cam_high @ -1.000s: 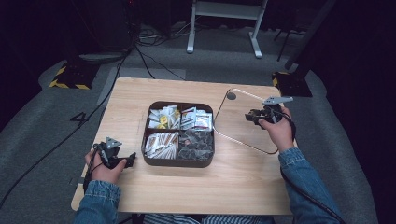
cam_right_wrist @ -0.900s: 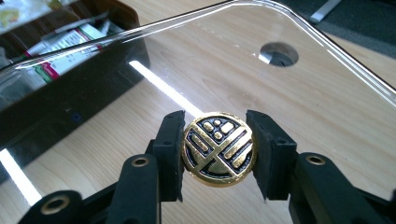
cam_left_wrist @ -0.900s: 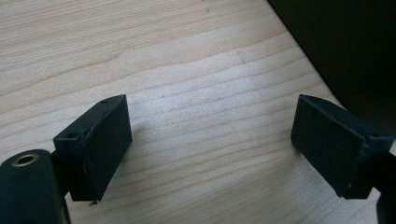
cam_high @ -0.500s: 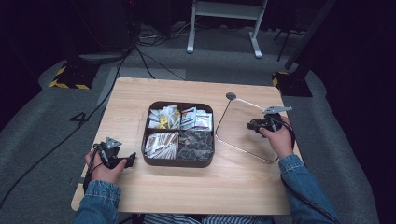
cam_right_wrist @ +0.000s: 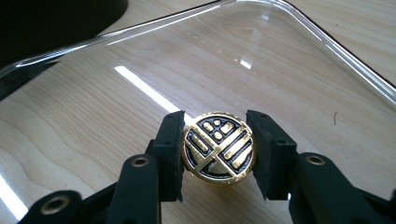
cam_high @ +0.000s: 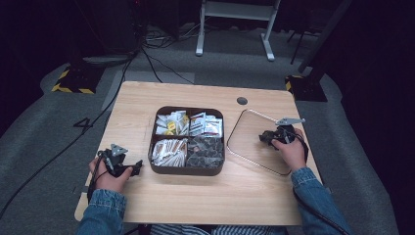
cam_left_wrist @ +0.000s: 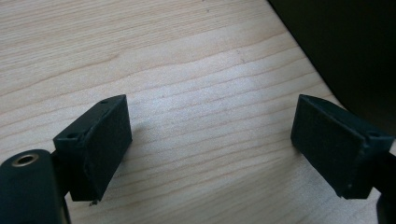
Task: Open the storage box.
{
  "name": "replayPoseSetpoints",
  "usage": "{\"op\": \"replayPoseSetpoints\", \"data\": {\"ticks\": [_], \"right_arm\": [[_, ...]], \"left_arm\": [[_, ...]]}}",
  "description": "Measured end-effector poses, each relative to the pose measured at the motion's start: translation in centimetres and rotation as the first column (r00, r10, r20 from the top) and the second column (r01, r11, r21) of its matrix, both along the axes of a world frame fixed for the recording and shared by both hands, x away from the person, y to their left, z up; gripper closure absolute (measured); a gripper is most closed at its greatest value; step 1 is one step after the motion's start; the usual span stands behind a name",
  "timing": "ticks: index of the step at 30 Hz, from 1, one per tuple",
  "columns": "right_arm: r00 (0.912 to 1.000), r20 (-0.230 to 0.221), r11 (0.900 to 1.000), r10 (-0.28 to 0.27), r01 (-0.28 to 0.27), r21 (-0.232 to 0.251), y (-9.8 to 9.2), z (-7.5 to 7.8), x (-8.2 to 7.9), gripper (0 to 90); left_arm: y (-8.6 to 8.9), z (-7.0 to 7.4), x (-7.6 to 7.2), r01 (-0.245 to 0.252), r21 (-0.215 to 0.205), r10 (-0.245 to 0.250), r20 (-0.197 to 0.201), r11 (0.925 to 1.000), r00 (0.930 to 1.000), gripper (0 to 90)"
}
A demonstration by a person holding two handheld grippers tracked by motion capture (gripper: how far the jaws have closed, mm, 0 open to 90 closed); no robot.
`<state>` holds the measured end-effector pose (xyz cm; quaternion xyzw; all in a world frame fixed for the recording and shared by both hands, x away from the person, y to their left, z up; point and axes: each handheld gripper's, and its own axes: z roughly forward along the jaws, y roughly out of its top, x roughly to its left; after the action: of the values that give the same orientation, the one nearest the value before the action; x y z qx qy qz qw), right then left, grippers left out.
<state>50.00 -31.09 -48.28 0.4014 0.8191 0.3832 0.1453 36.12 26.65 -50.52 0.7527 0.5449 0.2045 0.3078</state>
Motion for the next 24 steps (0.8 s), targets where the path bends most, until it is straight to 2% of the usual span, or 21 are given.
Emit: {"op": "replayPoseSetpoints", "data": {"ticks": [7, 9, 21, 24], "right_arm": [[1.0, -0.006, 1.0, -0.005, 0.005, -0.01, -0.25, -0.55, -0.14, 59.2], [1.0, -0.003, 1.0, -0.007, 0.007, -0.026, -0.27, -0.69, -0.18, 59.2], [0.9999, 0.008, 0.999, -0.014, 0.014, -0.037, -0.06, -0.98, -0.28, 58.5], [0.999, 0.032, 1.0, -0.03, 0.03, 0.008, -0.02, -0.79, -0.34, 48.5]], "left_arm": [[0.0, 0.0, 0.0, 0.0, 0.0, 0.0, 0.0, 1.0, 1.0, 12.6], [0.0, 0.0, 0.0, 0.0, 0.0, 0.0, 0.0, 1.0, 1.0, 12.6], [0.0, 0.0, 0.01, 0.0, 0.001, 0.0, 0.0, 1.0, 1.0, 12.6], [-0.01, 0.0, 0.02, 0.001, 0.001, -0.001, 0.001, 1.0, 1.0, 12.6]]}}
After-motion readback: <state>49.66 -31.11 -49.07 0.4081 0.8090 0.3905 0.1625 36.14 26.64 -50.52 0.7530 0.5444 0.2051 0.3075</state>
